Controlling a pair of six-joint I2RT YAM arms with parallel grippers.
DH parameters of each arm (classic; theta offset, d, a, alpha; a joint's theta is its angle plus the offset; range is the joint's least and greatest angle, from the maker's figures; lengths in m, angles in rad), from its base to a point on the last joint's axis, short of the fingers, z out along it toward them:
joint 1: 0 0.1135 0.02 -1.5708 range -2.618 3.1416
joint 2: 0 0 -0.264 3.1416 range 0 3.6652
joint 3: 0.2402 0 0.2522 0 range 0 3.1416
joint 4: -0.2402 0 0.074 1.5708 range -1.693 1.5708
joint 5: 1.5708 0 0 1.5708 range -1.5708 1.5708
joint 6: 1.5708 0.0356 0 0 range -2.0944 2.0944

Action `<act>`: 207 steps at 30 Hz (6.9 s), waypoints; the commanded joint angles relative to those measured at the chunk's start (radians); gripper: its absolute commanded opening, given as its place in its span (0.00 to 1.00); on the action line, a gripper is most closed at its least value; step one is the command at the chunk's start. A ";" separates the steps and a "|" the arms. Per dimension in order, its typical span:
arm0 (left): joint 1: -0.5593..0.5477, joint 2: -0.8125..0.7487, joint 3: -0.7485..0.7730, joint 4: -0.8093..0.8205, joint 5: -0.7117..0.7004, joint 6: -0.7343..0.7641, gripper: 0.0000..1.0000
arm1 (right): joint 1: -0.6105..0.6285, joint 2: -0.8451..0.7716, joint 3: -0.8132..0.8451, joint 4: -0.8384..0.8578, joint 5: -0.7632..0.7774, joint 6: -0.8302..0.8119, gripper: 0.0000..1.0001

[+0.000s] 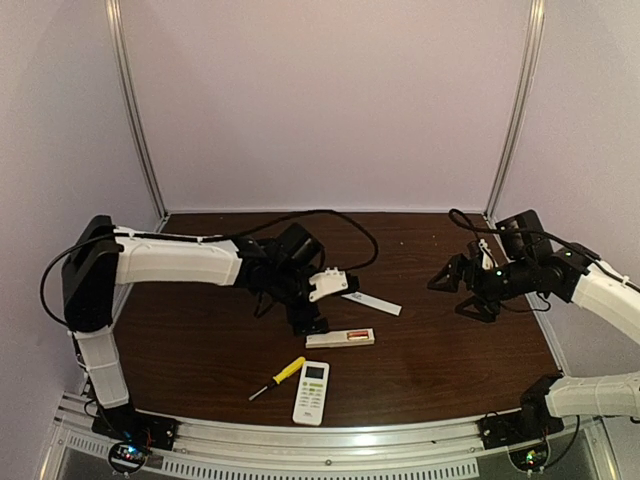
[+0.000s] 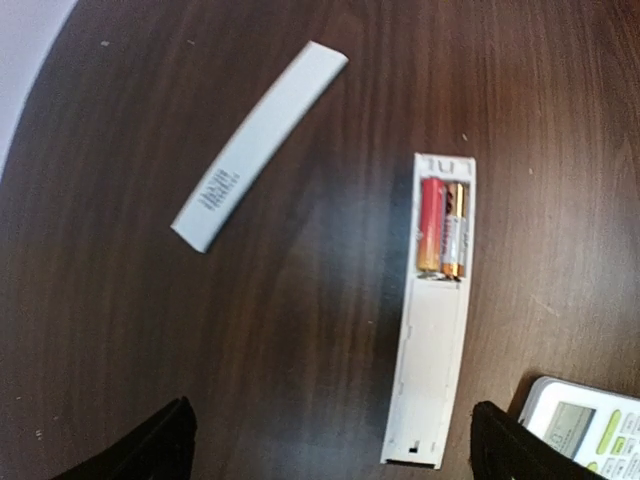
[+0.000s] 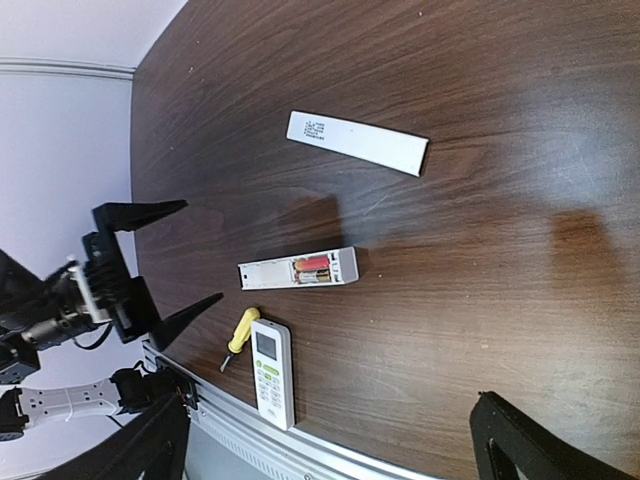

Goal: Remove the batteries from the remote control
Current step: Place the remote control without the battery cover at the center of the board, then pick up the screwdriver from the center of the board, then pass from the left arm to the right

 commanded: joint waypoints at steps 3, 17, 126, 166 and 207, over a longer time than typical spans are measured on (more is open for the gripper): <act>0.016 -0.157 0.060 0.058 -0.169 -0.073 0.97 | 0.007 0.015 0.048 -0.005 0.038 -0.032 1.00; 0.056 -0.405 -0.015 0.126 -0.280 -0.296 0.97 | 0.007 0.023 0.099 -0.044 0.072 -0.070 1.00; -0.296 -0.557 -0.830 0.269 -0.234 -0.835 0.47 | 0.015 -0.210 0.034 -0.095 0.046 -0.011 1.00; -0.295 -0.713 -0.807 0.214 -0.301 -0.776 0.00 | 0.014 -0.158 0.033 -0.059 0.016 -0.055 1.00; -0.295 -0.506 -0.390 0.204 -0.037 -0.261 0.00 | 0.248 -0.002 -0.141 0.398 -0.382 0.362 0.99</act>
